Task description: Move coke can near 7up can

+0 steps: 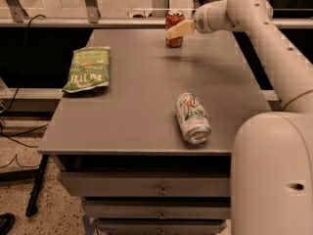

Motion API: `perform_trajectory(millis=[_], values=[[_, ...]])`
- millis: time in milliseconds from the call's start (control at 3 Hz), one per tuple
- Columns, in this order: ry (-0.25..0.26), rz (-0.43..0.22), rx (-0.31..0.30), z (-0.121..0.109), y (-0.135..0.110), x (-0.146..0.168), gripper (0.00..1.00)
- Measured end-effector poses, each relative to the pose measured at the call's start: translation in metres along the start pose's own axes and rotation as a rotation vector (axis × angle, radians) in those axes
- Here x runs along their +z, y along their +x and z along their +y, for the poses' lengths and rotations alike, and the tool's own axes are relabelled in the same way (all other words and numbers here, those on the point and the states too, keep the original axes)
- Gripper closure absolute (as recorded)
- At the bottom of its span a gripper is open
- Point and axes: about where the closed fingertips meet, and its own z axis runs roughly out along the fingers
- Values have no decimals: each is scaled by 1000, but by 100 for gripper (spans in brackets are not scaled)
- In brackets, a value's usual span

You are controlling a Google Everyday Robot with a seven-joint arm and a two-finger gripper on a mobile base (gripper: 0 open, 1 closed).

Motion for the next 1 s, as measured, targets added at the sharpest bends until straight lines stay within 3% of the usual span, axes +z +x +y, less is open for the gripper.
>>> perform_trajectory(millis=[333,1000], values=[[-18,7,33,3,4,20,0],[-70,5,54,17,-1,39,41]])
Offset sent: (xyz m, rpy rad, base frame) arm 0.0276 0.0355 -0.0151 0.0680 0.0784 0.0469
